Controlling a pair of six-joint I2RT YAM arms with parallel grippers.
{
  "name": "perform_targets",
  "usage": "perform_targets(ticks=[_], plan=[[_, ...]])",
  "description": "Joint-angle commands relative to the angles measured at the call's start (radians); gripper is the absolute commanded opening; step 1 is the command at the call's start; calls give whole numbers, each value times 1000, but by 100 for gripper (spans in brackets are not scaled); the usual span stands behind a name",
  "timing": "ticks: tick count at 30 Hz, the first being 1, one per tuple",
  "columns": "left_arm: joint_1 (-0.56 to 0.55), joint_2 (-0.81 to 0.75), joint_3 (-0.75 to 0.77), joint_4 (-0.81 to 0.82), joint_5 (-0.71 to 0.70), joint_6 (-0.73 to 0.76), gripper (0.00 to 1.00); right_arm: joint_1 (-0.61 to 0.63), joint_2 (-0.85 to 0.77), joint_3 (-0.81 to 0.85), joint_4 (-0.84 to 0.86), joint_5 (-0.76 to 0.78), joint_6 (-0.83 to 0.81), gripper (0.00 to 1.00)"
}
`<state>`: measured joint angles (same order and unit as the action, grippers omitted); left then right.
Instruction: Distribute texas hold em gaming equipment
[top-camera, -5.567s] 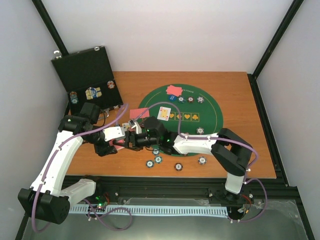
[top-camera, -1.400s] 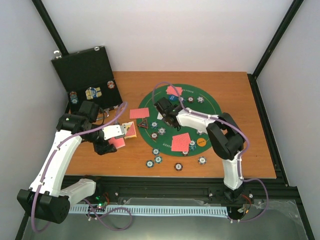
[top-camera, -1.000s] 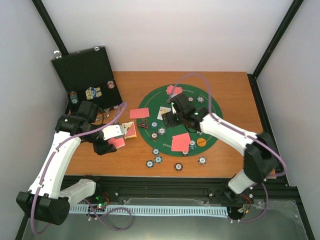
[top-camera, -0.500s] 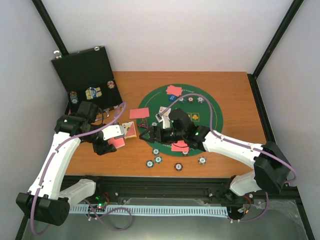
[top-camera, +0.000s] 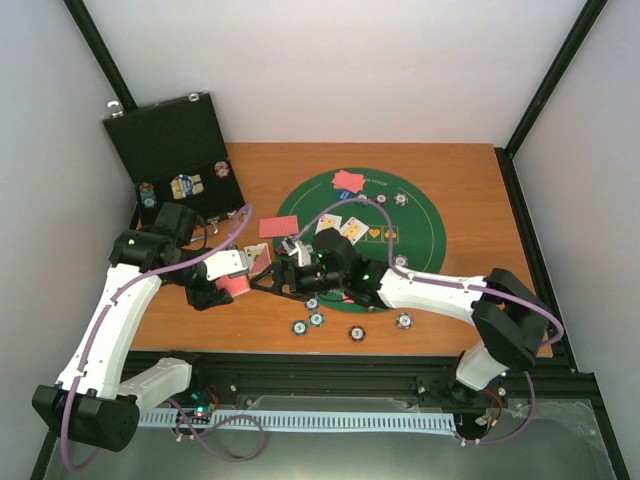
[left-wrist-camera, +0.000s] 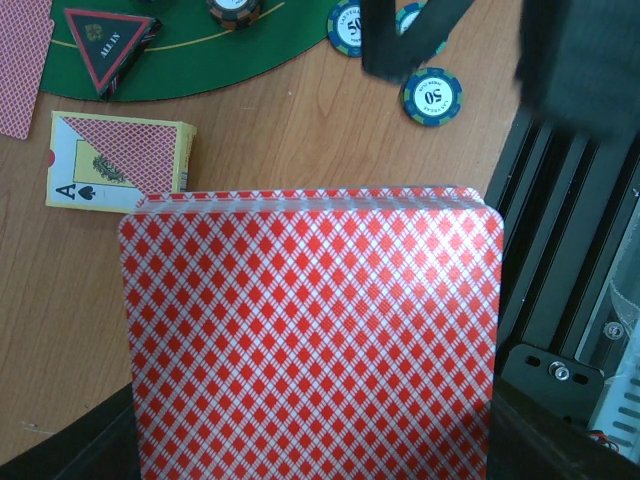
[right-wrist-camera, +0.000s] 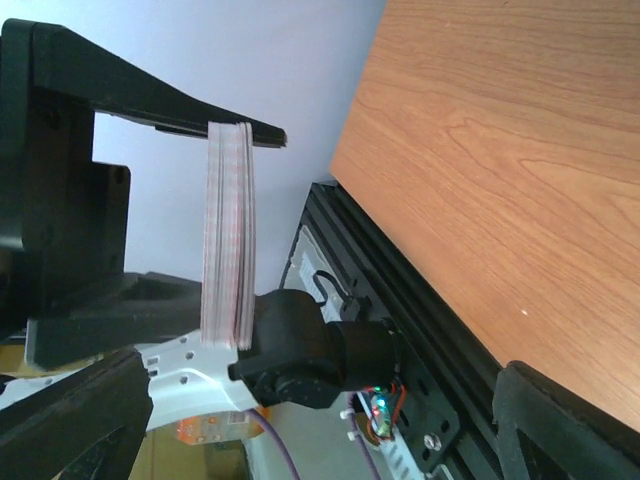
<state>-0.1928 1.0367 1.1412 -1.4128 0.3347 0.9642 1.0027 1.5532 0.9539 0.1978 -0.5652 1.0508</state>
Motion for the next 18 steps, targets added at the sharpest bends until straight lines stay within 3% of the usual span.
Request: perform_targets(ticks=[1, 7, 18], plan=[[-4, -10, 14, 8, 9, -10, 27, 40, 70, 85, 96, -20, 44, 92], [-4, -9, 12, 3, 10, -6, 27, 72, 153, 109, 217, -29, 110, 92], [-5, -21, 11, -8, 11, 1, 27, 83, 281, 200, 295, -52, 168, 90]])
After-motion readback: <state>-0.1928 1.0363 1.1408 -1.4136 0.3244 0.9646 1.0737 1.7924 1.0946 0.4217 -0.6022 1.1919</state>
